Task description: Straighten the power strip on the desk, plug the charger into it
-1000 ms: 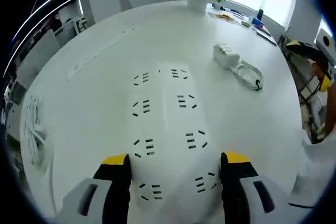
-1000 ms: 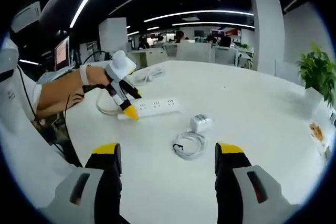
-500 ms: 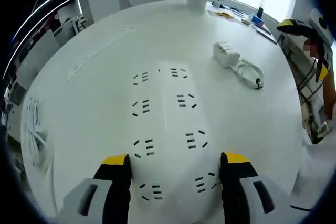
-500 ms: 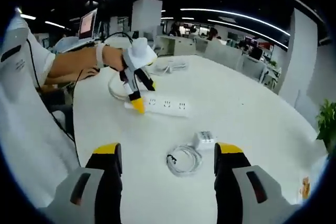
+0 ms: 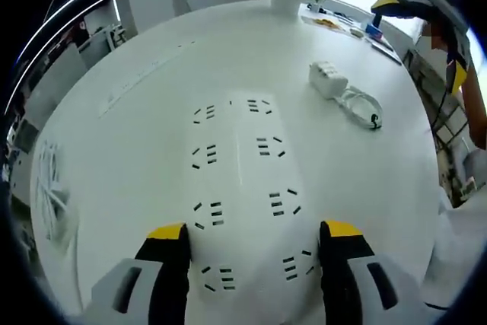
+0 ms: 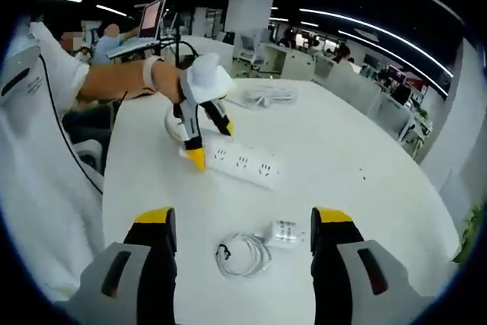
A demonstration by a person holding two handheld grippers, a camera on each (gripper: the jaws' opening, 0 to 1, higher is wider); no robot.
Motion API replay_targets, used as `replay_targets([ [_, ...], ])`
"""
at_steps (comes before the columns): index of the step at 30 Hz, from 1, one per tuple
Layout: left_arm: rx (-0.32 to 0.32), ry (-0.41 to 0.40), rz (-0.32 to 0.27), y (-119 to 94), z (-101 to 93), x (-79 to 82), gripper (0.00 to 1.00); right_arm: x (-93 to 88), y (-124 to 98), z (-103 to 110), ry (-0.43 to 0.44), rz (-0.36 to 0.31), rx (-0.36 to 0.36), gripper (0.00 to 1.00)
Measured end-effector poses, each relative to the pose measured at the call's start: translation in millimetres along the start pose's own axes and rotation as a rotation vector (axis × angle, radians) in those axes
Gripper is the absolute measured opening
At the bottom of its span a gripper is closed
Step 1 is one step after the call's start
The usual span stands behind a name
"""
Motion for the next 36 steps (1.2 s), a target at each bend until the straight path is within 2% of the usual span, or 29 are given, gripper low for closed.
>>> replay_targets([
  [2, 0.001, 0.001, 0.001, 0, -1.3, -0.7, 0.7, 2.8, 4, -2, -0.014, 0.003, 0.019, 0.72],
  [8, -0.008, 0.0, -0.017, -1, -4.3, -2.8, 0.7, 20.0, 26, -21, -0.03, -0.049, 0.067, 0.73],
  [10, -0.011, -0.002, -0.021, 0, -2.0, -2.4, 0.7, 21.4, 38, -21, -0.023, -0.032, 0.148, 0.71],
  [13, -0.01, -0.002, -0.017, 0, -0.8, -2.1, 0.7, 28.1, 54, -28, -0.035, -0.045, 0.169, 0.72],
  [15, -0.01, -0.001, -0.016, 0, -0.6, -2.1, 0.7, 30.5, 63, -29, -0.083, -0.026, 0.201, 0.72],
  [25, -0.008, -0.003, -0.016, 0, -0.8, -1.9, 0.7, 38.4, 92, -51, -0.166, 0.082, 0.227, 0.76],
  [30, -0.008, -0.005, -0.026, 0, -0.4, -1.7, 0.7, 36.4, 109, -58, -0.221, 0.15, 0.271, 0.76],
  [33, -0.007, -0.002, -0.027, 0, -0.6, -2.1, 0.71, 39.2, 116, -66, -0.216, 0.168, 0.263, 0.76],
  [36, -0.011, -0.003, -0.034, 0, -0.6, -2.8, 0.7, 40.7, 126, -63, -0.251, 0.172, 0.293, 0.8],
])
Point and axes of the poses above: the point that each gripper's makers call its tool centre point, and the gripper's own axes: y roughly forward along the fingers, z roughly to its left, x roughly out of its top, the point moved 5 cm from there along -y, roughly backward along the fingers, and after that the axes turned 10 degrees about x, right-handed, at the moved point
